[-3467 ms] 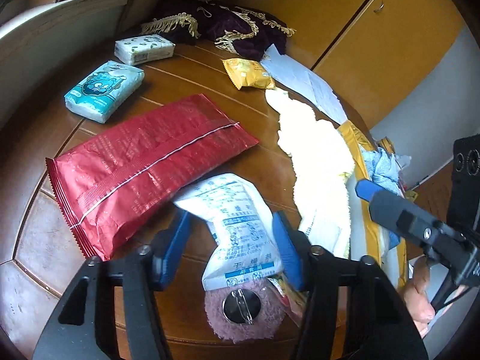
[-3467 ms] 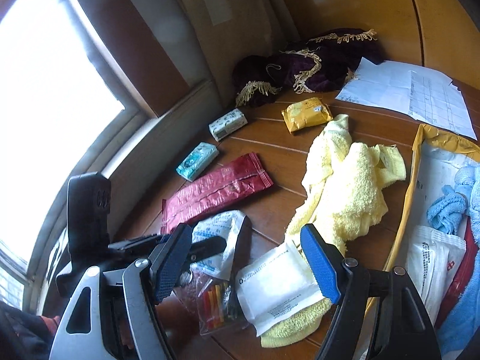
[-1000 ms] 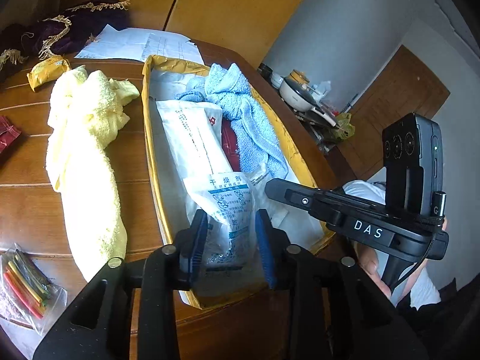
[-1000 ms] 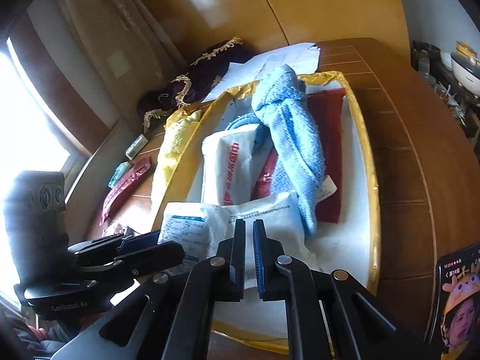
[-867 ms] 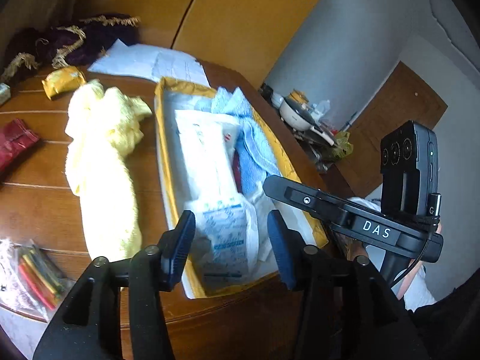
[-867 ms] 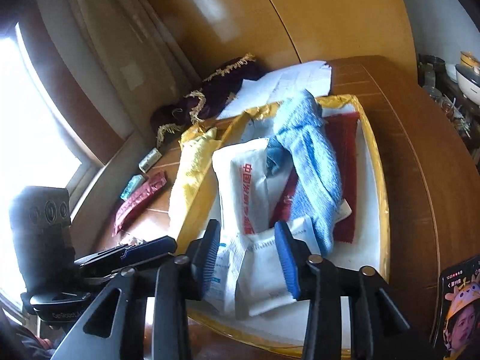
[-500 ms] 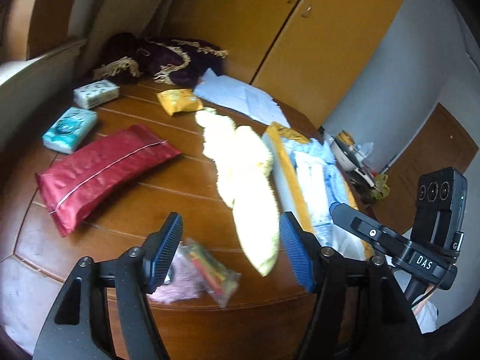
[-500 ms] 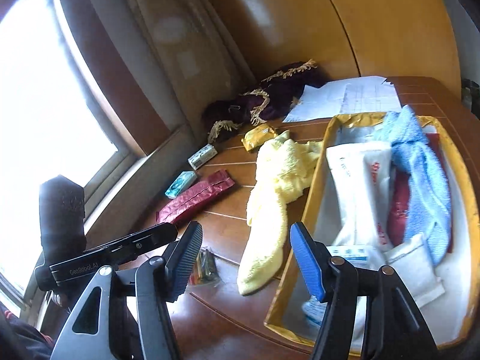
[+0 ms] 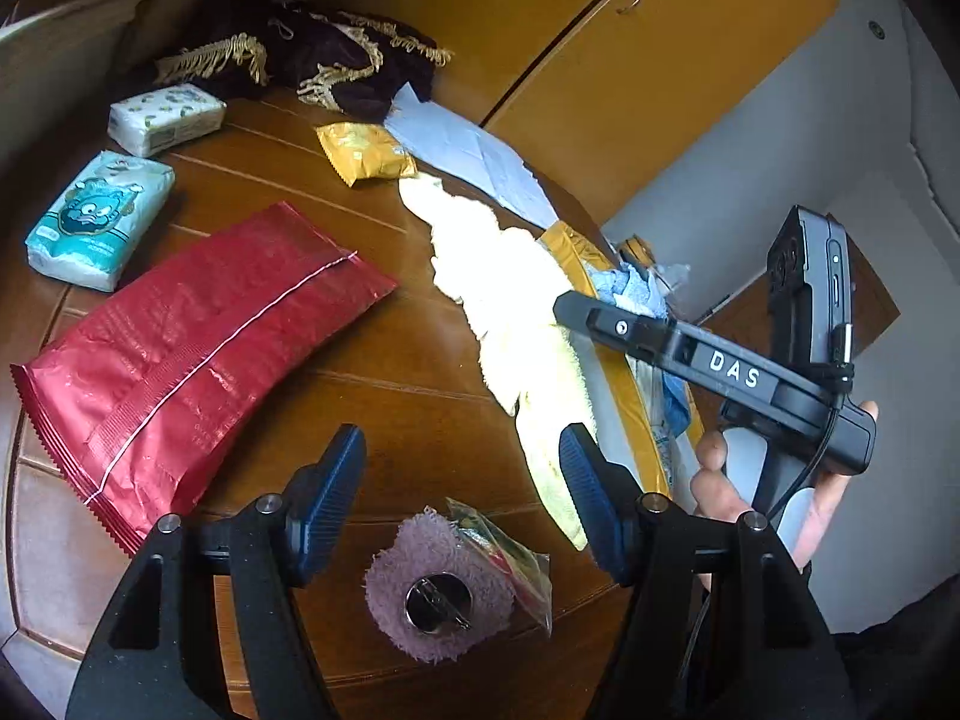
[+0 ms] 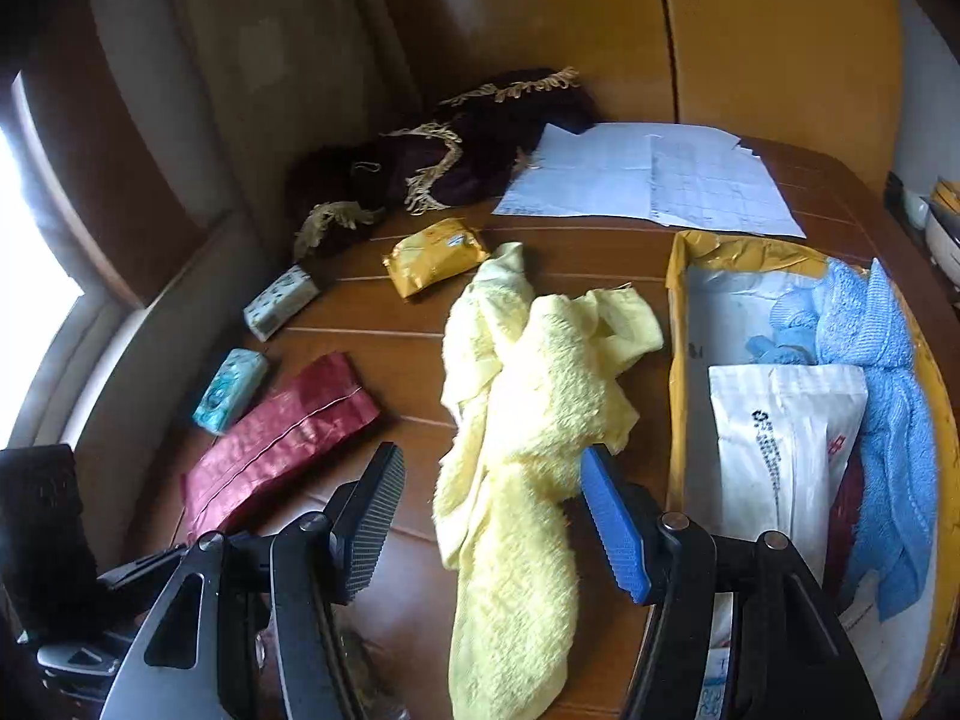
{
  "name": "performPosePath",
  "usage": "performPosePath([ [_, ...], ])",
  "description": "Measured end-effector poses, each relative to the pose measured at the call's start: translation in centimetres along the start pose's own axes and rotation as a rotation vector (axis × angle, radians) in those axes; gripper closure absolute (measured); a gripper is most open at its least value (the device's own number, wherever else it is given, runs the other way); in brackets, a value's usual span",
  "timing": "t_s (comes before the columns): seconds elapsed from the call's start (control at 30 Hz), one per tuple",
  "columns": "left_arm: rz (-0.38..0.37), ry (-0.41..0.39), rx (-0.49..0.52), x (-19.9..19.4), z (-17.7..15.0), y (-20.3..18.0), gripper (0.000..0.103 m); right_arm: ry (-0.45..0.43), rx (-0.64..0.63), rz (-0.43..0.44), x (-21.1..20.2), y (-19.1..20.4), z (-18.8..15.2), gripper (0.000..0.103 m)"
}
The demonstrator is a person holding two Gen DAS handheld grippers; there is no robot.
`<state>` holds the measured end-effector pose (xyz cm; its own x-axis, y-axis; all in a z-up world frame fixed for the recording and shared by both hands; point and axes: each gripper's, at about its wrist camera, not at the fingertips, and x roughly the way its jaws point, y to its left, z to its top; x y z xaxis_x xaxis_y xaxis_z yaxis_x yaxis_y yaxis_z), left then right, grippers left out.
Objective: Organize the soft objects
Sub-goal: 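Grasp the pink fuzzy ball with the left tool while the right tool grasps the coloured-stick bag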
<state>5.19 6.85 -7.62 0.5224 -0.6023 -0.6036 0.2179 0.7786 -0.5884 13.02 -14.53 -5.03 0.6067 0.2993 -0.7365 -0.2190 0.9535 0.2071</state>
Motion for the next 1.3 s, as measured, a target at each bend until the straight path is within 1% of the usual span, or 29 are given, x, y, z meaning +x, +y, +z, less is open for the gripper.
performPosePath([
  [0.03,-0.015,-0.010,0.003,-0.3,-0.1,0.1,0.037,0.007,0.014,-0.002,0.2,-0.2,0.2,0.040],
  [0.07,-0.027,-0.021,0.000,-0.6,-0.2,0.3,0.037,0.011,0.024,0.017,0.3,-0.3,0.2,0.040],
  [0.17,-0.036,-0.022,-0.059,-0.9,0.2,1.7,0.037,0.016,0.048,0.147,-0.5,-0.2,-0.7,0.041],
  [0.27,-0.076,-0.035,-0.152,-1.2,0.4,3.0,0.037,0.025,0.020,0.232,-1.7,1.0,-2.7,0.042],
  [0.33,-0.098,-0.040,-0.171,-1.4,0.4,3.2,0.037,0.047,-0.016,0.272,-2.3,1.8,-4.6,0.042],
  [0.4,-0.104,-0.048,-0.165,-1.7,0.3,3.1,0.037,0.098,-0.053,0.304,-2.2,2.7,-6.4,0.042],
  [0.47,-0.093,-0.072,-0.156,-2.1,0.2,2.9,0.037,0.136,-0.074,0.302,-1.9,3.2,-8.0,0.048],
  [0.5,-0.086,-0.087,-0.154,-2.3,0.2,2.9,0.037,0.165,-0.070,0.319,-1.5,3.3,-8.7,0.050],
  [0.57,-0.071,-0.114,-0.155,-2.7,0.2,2.9,0.037,0.200,-0.061,0.330,-1.0,3.1,-9.5,0.062],
  [0.6,-0.063,-0.126,-0.154,-2.8,0.3,3.0,0.037,0.213,-0.065,0.322,-0.7,3.2,-9.8,0.065],
  [0.67,-0.040,-0.151,-0.146,-3.1,0.3,2.9,0.037,0.206,-0.097,0.313,-0.9,3.3,-9.9,0.072],
  [0.73,-0.015,-0.175,-0.138,-3.3,0.3,2.8,0.037,0.202,-0.124,0.310,-1.0,3.4,-10.2,0.074],
  [0.83,0.037,-0.192,-0.116,-3.5,0.0,2.2,0.037,0.183,-0.214,0.261,-1.4,4.1,-10.6,0.082],
  [0.9,0.071,-0.182,-0.102,-3.5,-0.5,1.6,0.037,0.180,-0.228,0.254,-1.6,4.1,-10.9,0.086],
  [0.97,0.084,-0.163,-0.077,-3.5,-1.1,0.7,0.037,0.169,-0.238,0.253,-2.1,3.8,-11.1,0.089],
  [1.1,0.147,-0.112,-0.017,-2.7,-2.3,-1.1,0.037,0.117,-0.207,0.266,-3.5,2.3,-11.7,0.089],
  [1.2,0.191,-0.065,0.013,-2.0,-3.3,-2.1,0.037,0.073,-0.150,0.274,-4.7,0.8,-12.1,0.089],
  [1.3,0.269,-0.027,0.046,-1.0,-4.4,-3.1,0.037,0.039,-0.106,0.269,-5.9,-0.4,-12.5,0.089],
])
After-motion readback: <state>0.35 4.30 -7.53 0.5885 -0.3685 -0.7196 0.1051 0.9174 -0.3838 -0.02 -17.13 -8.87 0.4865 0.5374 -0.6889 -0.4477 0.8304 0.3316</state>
